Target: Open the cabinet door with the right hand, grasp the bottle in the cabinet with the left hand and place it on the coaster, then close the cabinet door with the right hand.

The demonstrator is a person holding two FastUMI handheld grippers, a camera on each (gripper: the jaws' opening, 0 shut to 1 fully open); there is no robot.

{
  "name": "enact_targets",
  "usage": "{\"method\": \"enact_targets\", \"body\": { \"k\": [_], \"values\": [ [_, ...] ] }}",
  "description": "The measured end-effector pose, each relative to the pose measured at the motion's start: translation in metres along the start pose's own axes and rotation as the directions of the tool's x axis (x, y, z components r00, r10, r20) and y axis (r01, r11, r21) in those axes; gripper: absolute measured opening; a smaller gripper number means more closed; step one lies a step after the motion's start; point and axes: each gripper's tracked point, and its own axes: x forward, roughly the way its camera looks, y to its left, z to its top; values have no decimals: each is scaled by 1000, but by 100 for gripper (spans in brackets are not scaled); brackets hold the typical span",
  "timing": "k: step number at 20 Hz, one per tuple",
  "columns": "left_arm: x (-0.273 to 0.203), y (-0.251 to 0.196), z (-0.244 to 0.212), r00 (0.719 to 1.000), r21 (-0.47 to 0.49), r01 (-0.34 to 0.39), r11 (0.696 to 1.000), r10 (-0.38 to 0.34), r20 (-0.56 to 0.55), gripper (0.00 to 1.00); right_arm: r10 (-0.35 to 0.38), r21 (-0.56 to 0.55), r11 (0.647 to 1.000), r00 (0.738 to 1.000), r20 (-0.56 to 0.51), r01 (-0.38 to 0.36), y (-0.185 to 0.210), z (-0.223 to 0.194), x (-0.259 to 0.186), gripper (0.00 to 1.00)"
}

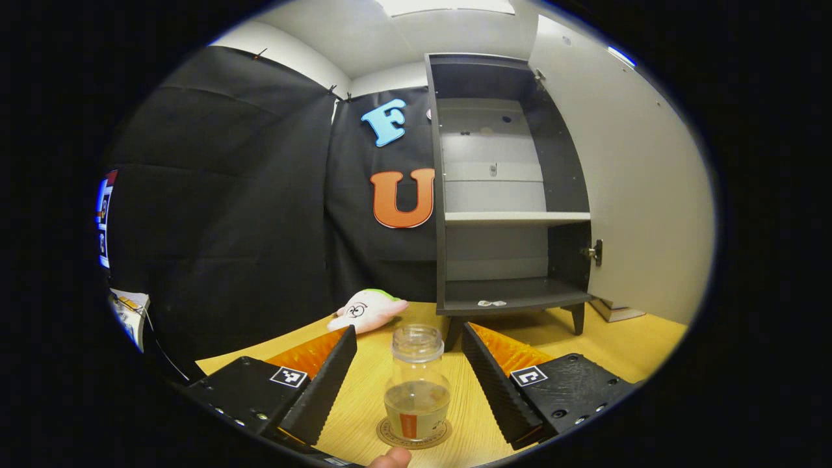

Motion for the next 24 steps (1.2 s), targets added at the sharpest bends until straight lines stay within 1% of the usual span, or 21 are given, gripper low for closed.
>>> {"method": "enact_targets", "body": {
  "k": [1,2,4,5,6,7,8,10,11,12,13,14,16,18,22,23,24],
  "values": [
    [1,-1,8,1000,-5,10,1000,-10,0,97,4,9,1000,1000,0,-4,-1,-2,1,99],
    [0,1,20,1000,-4,12,1000,-12,3,98,10,17,1000,1000,3,-10,-1,-1,2,96],
    [0,5,45,1000,1,15,1000,-15,14,98,24,30,999,1000,9,-24,0,-2,3,95],
    [-1,3,58,999,-3,27,1000,-27,20,98,30,34,999,999,11,-30,1,-3,4,100],
    [-3,0,71,999,-14,45,999,-45,27,98,36,36,999,999,13,-36,0,-4,5,96],
    [-4,-6,84,997,-25,69,997,-68,38,98,41,39,998,999,17,-42,0,-5,6,100],
    [-6,-9,96,996,-28,80,996,-79,45,98,48,44,998,999,21,-48,0,-5,7,100],
    [-9,-11,117,996,-8,80,997,-79,51,97,65,62,996,997,27,-67,0,-8,8,99],
    [-11,-15,124,995,6,84,996,-84,49,97,72,73,995,997,32,-74,0,-8,9,96],
    [-12,-20,129,995,14,92,996,-93,46,97,74,85,993,997,31,-76,-2,-9,10,99],
    [-14,-25,135,994,19,102,995,-103,42,97,73,95,993,997,32,-75,-5,-10,10,96],
    [-17,-30,140,993,20,114,993,-115,40,98,64,101,993,997,34,-67,-10,-9,10,99],
    [-22,-36,148,990,24,134,991,-135,40,97,29,103,994,999,41,-33,-27,-7,11,100],
    [-25,-40,154,989,43,138,989,-140,43,97,-9,118,993,998,62,2,-44,4,12,99],
    [-27,-51,154,986,45,164,985,-165,31,97,6,137,990,992,129,-24,-53,41,15,100],
    [-28,-52,154,986,50,162,985,-164,30,100,14,127,991,990,139,-32,-52,47,15,100],
    [-29,-52,155,986,58,158,986,-161,35,97,23,115,993,988,152,-40,-50,54,16,96]
  ]
}}
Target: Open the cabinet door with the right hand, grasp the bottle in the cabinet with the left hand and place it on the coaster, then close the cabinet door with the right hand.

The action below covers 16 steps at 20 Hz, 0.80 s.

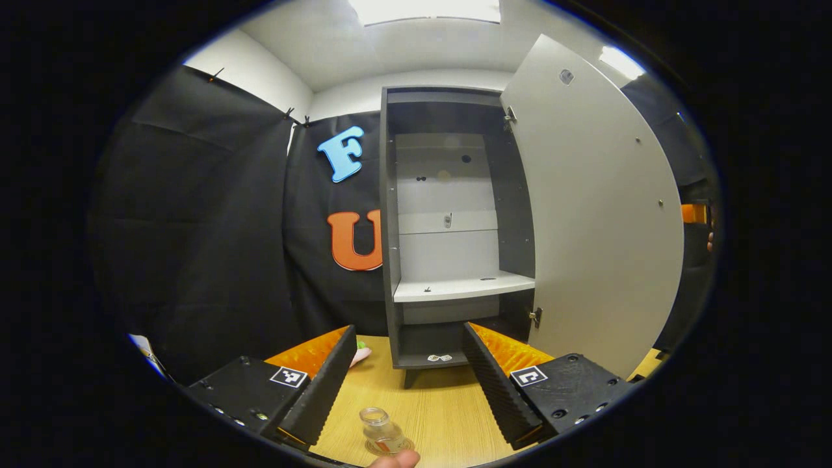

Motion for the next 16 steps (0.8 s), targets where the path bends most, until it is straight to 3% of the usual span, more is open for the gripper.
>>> {"method": "enact_targets", "body": {
  "k": [5,7,8,11,12,16],
  "values": [
    [-4,-6,-4,1000,12,10,1000,-10,1,97,71,-27,997,997,37,-70,27,16,6,100],
    [-6,-5,-3,1000,4,5,1000,-5,5,96,64,-22,998,997,47,-63,30,17,8,99],
    [-6,-4,-3,1000,0,2,1000,-2,7,96,64,-27,998,997,47,-63,31,17,8,92],
    [-7,-4,-6,1000,-10,6,1000,-6,-4,100,58,-32,998,997,44,-56,30,17,8,96],
    [-8,-2,-6,1000,-11,6,1000,-6,-2,96,60,-34,998,997,40,-59,32,18,8,97],
    [-9,0,-7,1000,-7,9,1000,-9,0,96,117,-54,992,993,35,-115,56,17,5,96]
  ]
}}
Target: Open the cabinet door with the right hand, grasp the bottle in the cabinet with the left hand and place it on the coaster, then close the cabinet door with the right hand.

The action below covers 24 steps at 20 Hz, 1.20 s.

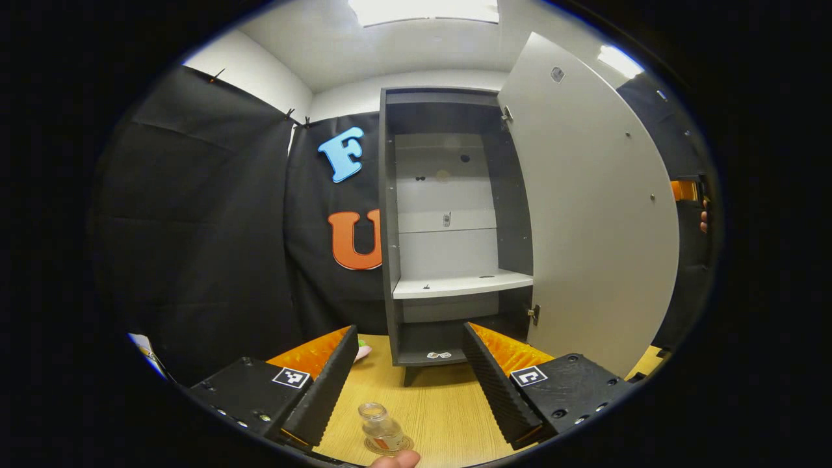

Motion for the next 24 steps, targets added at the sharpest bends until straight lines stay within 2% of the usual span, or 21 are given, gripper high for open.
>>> {"method": "enact_targets", "body": {
  "k": [1,2,3,4,5,11,20,24],
  "values": [
    [-1,2,-1,1000,2,-1,1000,1,-1,96,20,-11,1000,1000,3,-20,11,1,-2,96],
    [-2,4,-2,1000,4,-3,1000,3,-3,100,41,-19,999,999,5,-41,23,1,-2,96],
    [-2,6,-3,1000,4,-5,1000,5,-5,96,64,-23,998,998,5,-64,34,0,-3,96],
    [-3,8,-6,1000,-1,-6,1000,6,-8,100,92,-25,995,996,3,-92,46,-1,-2,96],
    [-2,9,-8,1000,-7,-7,1000,7,-10,96,120,-24,993,993,0,-120,58,-3,1,96],
    [-5,22,-17,1000,-10,-13,1000,13,-21,96,256,14,967,966,-14,-256,119,-9,13,96],
    [-5,39,-28,999,-17,-8,1000,8,-31,96,350,-18,936,936,-36,-351,186,-19,37,96],
    [0,51,-30,999,-28,-21,999,20,-34,96,400,-8,916,915,-40,-401,220,-23,62,98]
  ]
}}
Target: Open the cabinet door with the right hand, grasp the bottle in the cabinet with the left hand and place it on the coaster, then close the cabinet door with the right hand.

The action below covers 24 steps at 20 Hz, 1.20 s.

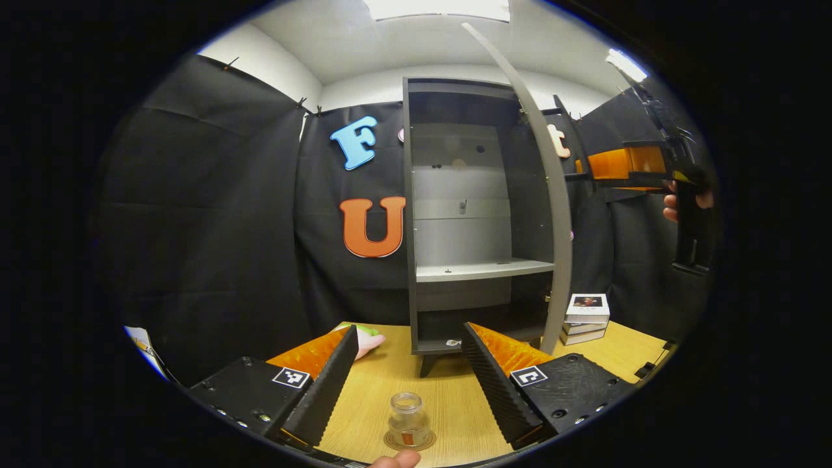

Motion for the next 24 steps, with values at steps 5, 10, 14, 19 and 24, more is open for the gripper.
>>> {"method": "enact_targets", "body": {
  "k": [5,10,14,19,24],
  "values": [
    [7,15,-4,1000,-4,-19,1000,19,-8,96,60,8,998,998,-29,-59,38,-5,61,98],
    [20,27,-12,999,-13,-35,999,35,-6,96,51,10,999,998,-39,-51,59,-13,119,94],
    [22,28,-15,999,-20,-39,999,39,-10,96,62,63,996,997,-45,-60,60,-16,129,99],
    [24,23,-15,999,-29,-33,999,32,-9,96,23,56,998,999,-43,-21,40,-16,111,95],
    [24,16,-7,1000,-25,-21,999,22,5,96,-6,62,998,999,-39,9,23,-17,80,95]
  ]
}}
